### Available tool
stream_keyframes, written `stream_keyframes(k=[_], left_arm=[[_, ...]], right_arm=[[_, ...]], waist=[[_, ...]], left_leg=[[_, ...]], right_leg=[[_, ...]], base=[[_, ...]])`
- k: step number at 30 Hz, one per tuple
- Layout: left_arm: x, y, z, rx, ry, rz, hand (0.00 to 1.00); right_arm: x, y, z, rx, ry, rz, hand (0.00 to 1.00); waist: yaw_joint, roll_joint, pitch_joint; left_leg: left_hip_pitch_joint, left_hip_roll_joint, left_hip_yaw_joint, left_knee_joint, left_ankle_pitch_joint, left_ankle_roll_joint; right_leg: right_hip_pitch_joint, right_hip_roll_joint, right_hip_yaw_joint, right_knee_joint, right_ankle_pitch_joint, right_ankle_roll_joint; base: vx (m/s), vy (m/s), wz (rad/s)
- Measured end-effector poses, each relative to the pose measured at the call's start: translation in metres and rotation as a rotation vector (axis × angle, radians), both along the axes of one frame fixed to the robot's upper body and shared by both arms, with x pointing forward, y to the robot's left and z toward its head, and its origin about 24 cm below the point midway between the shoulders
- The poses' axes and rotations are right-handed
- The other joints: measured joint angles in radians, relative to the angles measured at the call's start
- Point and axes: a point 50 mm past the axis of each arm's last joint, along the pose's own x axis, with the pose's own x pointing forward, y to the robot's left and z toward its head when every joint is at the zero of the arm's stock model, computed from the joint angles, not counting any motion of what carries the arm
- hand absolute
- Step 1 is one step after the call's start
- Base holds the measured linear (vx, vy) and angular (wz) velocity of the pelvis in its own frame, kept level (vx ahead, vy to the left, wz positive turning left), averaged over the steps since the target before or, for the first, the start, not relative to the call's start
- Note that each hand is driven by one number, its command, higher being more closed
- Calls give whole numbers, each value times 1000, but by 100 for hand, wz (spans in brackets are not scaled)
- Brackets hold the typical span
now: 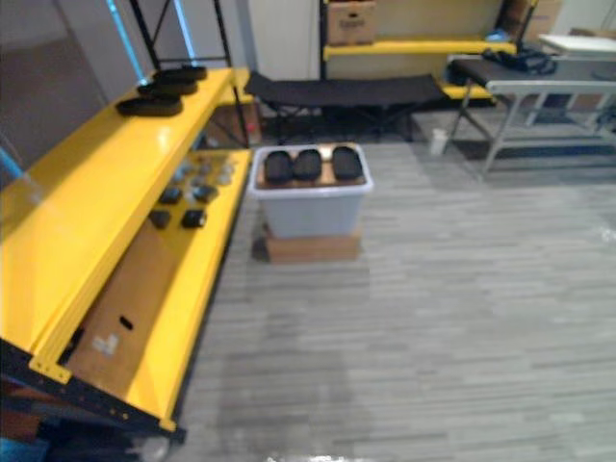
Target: Walk over and take plastic housings, then place them on the shelf
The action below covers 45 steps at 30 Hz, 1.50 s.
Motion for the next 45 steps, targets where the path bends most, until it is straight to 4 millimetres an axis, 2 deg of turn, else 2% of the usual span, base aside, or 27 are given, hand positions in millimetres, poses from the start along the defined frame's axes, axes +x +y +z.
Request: stream_keyframes(k=[4, 7, 11, 15, 22, 26, 34, 45], left_arm=[[11, 2, 1, 29, -19, -5, 0], [21, 3, 3, 43, -41, -33, 0], [22, 1, 3, 43, -41, -25, 0], [21, 2, 3, 64, -32, -24, 0], [19, 2, 2, 69, -23, -33, 0], [16, 2, 2, 67, -14, -37, 0], [17, 2, 2, 76, -12, -63, 0], [17, 3, 2, 78, -12, -63, 0]], right_arm=[[14, 5, 1, -12, -50, 24, 0], [30, 14, 2, -10, -92, 24, 0], [46, 16, 5, -26, -155, 30, 0], [53, 15, 9, -43, -232, 32, 0], [55, 23, 9, 83, -298, 43, 0], [47, 25, 7, 110, -277, 64, 0], [46, 24, 7, 69, -265, 62, 0], [49, 21, 8, 15, -279, 76, 0]], waist=[[-3, -7, 14], [-4, -24, 35], [-3, -16, 47], [-3, -11, 50], [-4, -9, 51], [-5, -9, 51], [-7, -20, 47], [-9, -21, 48]], left_leg=[[33, -9, 3, -38, 7, -3], [43, -9, 5, -39, 7, -4], [49, -12, 27, -39, 6, -6], [48, -12, 27, -39, 6, -6], [48, -18, 35, -47, 10, 0], [47, -23, 30, -48, 13, 5], [46, -33, 25, -49, 14, 7], [49, -34, 29, -49, 14, 7]], right_leg=[[21, -4, -17, -17, 6, 15], [28, -4, -20, -22, 13, 29], [29, -7, -20, -22, 18, 37], [28, -7, -20, -22, 18, 37], [27, -10, -21, -22, 10, 24], [28, -14, -33, -26, 9, 22], [39, -22, -47, -44, 16, 27], [45, -22, -48, -47, 17, 27]], base=[[109, 19, 1], [82, -2, 3], [30, 14, -9], [0, 0, 0], [-58, -6, -4], [-31, 12, 4], [37, 15, 5], [3, 1, 0]])
